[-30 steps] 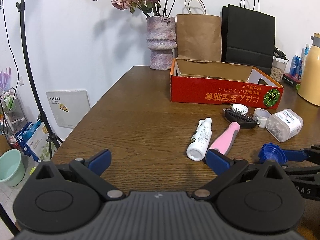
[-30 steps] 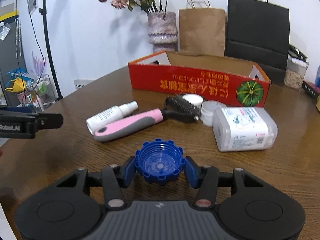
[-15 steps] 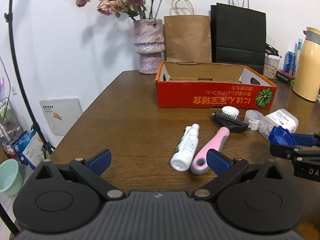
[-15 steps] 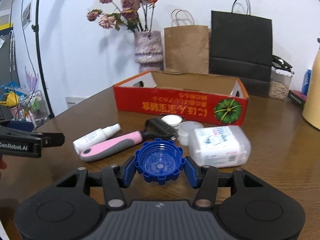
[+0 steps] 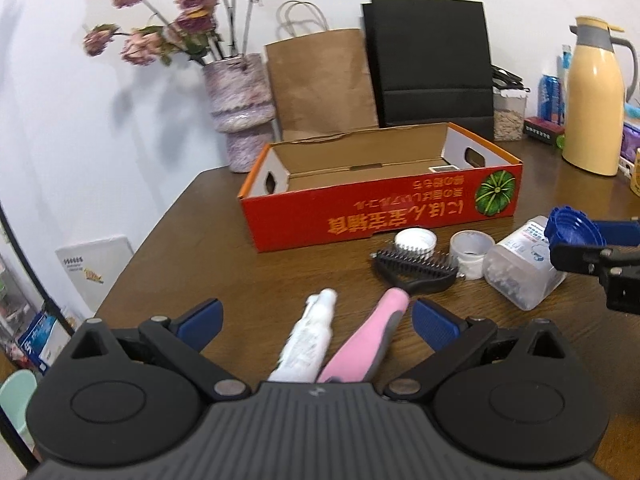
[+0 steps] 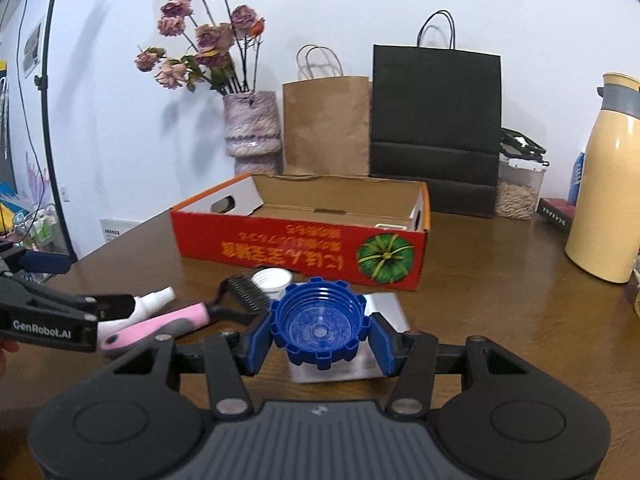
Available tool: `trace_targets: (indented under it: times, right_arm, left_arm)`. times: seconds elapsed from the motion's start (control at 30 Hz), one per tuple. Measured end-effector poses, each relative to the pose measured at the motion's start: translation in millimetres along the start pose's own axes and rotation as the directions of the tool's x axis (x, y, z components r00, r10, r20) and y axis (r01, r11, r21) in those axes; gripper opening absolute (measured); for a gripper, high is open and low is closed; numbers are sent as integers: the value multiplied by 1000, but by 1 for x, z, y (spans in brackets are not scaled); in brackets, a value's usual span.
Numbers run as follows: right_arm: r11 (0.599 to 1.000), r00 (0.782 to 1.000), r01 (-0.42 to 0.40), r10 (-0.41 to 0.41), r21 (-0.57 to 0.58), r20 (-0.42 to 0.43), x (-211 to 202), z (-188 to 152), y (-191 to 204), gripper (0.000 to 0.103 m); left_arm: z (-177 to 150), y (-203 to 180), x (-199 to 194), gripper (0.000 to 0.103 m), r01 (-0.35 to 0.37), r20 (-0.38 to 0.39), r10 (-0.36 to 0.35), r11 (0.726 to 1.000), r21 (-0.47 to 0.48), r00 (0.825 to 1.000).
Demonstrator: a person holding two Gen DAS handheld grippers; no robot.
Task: Organize rigid objects
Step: 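Grasp the pink-handled comb brush with the left tool while the right tool holds the blue cap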
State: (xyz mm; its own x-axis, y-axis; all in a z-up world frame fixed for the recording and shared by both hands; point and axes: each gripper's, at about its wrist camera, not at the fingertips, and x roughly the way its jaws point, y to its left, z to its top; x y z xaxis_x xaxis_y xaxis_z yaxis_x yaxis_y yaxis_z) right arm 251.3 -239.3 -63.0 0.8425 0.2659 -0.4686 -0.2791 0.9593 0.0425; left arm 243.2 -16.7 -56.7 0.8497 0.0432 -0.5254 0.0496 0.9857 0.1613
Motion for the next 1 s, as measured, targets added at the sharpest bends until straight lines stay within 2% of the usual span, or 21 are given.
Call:
trace_targets:
  times: [0.23, 0.4, 0.47, 0.73, 0.93, 1.0]
  right_arm:
    - [1000, 1000, 5, -5, -3, 9, 9, 4, -15, 51]
    - [1000, 1000, -7, 7, 3, 19, 15, 2, -21, 51]
    - [1000, 1000, -13, 13, 10, 20, 16, 0, -22, 51]
    - [1000, 999, -30, 30, 3, 33, 16, -6, -20, 51]
    - [1000, 1000, -19, 18, 15, 12, 20, -8, -21, 51]
    - [1000, 1000, -19, 19, 20, 11, 21, -9, -21, 51]
  left_arm:
    - [8, -21, 25, 98, 32, -16, -31, 999, 44, 999]
    - [10, -32, 46, 79, 55, -43, -52, 996, 70, 998]
    - [9, -34, 52, 75, 65, -55, -61, 995, 70, 997]
    - [9, -37, 72, 70, 97, -80, -91, 993, 70, 993]
    - [6, -31, 84, 69, 121, -117, -118, 992, 25, 986]
    - [5, -29, 85, 66, 139, -119, -137, 990, 9, 983]
